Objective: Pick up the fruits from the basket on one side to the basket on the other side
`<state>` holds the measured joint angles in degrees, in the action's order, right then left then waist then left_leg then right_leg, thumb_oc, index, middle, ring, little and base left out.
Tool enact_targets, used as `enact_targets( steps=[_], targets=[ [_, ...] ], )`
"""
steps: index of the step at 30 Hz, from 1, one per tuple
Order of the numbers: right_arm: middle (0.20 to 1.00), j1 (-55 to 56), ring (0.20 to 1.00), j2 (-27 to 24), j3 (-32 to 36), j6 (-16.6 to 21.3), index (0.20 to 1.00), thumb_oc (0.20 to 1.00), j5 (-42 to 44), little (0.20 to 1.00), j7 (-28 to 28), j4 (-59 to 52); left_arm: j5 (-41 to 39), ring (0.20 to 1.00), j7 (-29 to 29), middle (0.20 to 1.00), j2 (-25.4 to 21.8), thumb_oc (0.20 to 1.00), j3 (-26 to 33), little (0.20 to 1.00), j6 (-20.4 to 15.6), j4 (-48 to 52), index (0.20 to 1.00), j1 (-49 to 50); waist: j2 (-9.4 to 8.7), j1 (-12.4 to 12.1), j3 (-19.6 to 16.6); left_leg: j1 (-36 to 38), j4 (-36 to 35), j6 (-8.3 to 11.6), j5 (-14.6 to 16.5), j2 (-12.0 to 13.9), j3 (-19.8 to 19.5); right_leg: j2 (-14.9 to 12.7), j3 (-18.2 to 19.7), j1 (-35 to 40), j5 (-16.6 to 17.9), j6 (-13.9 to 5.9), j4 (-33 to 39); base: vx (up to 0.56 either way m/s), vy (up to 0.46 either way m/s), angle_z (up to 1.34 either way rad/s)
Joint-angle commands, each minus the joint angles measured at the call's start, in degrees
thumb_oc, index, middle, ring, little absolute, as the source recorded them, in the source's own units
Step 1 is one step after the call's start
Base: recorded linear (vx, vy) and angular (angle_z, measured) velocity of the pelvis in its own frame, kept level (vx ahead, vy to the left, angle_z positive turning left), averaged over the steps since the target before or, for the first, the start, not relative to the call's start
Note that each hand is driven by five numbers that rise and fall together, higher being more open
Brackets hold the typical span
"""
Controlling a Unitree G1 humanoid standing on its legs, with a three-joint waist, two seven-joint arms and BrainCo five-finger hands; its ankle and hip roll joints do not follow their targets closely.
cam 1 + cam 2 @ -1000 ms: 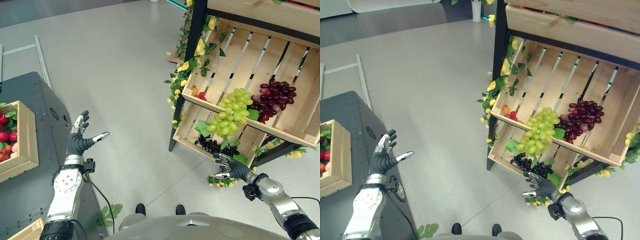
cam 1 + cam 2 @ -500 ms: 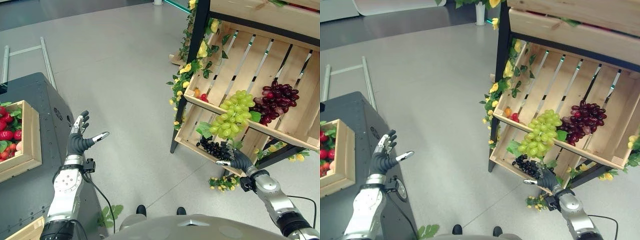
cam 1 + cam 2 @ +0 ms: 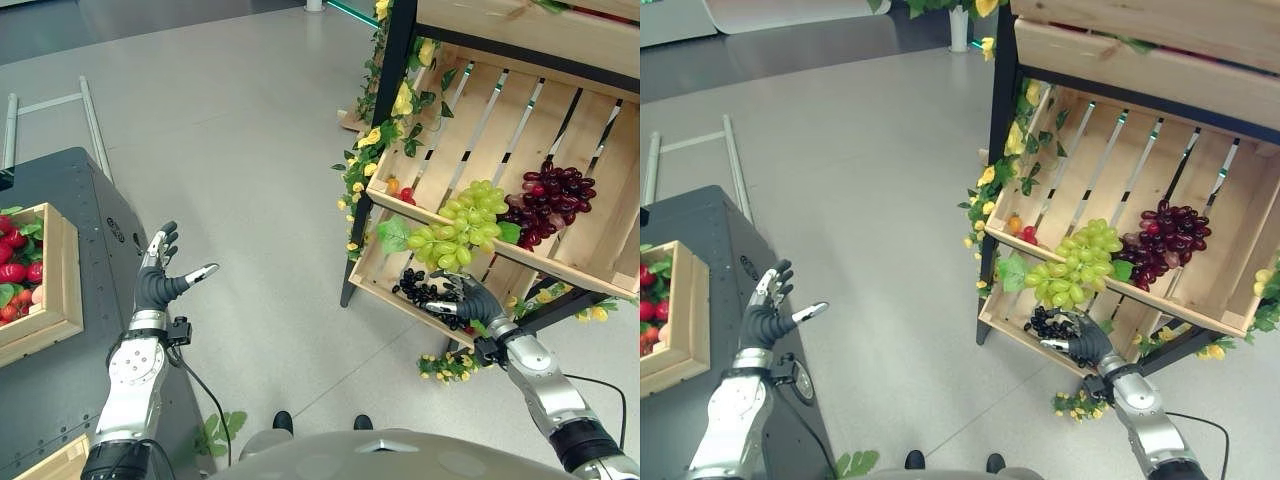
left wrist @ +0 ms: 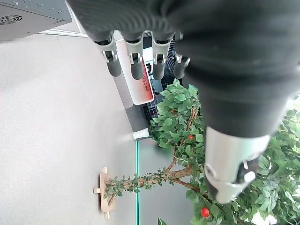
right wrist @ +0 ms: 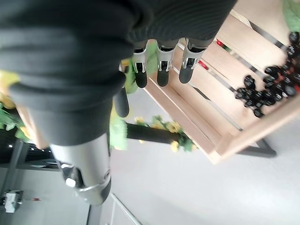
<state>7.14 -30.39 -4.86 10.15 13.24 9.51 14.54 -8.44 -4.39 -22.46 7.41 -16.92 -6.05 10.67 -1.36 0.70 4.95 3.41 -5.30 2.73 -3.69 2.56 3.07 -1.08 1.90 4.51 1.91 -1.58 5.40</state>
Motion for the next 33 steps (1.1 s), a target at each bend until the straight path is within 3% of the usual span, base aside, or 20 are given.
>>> enact_targets(
  steps=[1,24,33],
  targets=[
    [1.000,-3.79,1.000,-1.00,3.85,5.78,1.000,1.000,4.16,1.000,0.40,-7.25,0.54,1.000,-1.13,1.000,-1.55,1.000,0.65,1.000,-3.48,-1.22,1.000,-3.31,-2.76,0.13,0.01,3.50,1.31,-1.63,6.18,-2.27,-0.63,-2.45,-1.58,1.26,-1.38,-4.82,-2.49,0.00,0.000,0.00],
    [1.000,-3.40,1.000,-1.09,10.66,7.66,1.000,1.000,8.97,1.000,2.34,-16.64,0.94,1.000,-0.34,1.000,-0.62,1.000,1.70,1.000,-3.63,-1.35,1.000,-3.05,-2.97,0.61,-0.36,3.83,1.28,-1.64,6.41,-2.15,-0.15,-2.14,-1.01,1.12,-1.38,-4.65,-2.67,0.00,0.000,-0.01],
    [1.000,-4.60,1.000,0.94,11.46,8.38,1.000,1.000,15.94,1.000,5.12,-21.29,0.95,1.000,-0.24,1.000,-0.08,1.000,1.98,1.000,-3.73,-1.06,1.000,-2.64,-3.01,0.55,-0.56,3.61,1.33,-1.64,6.00,-2.16,-0.11,-2.24,-1.05,0.86,-1.05,-4.53,-2.77,0.00,0.000,0.00]
  ],
)
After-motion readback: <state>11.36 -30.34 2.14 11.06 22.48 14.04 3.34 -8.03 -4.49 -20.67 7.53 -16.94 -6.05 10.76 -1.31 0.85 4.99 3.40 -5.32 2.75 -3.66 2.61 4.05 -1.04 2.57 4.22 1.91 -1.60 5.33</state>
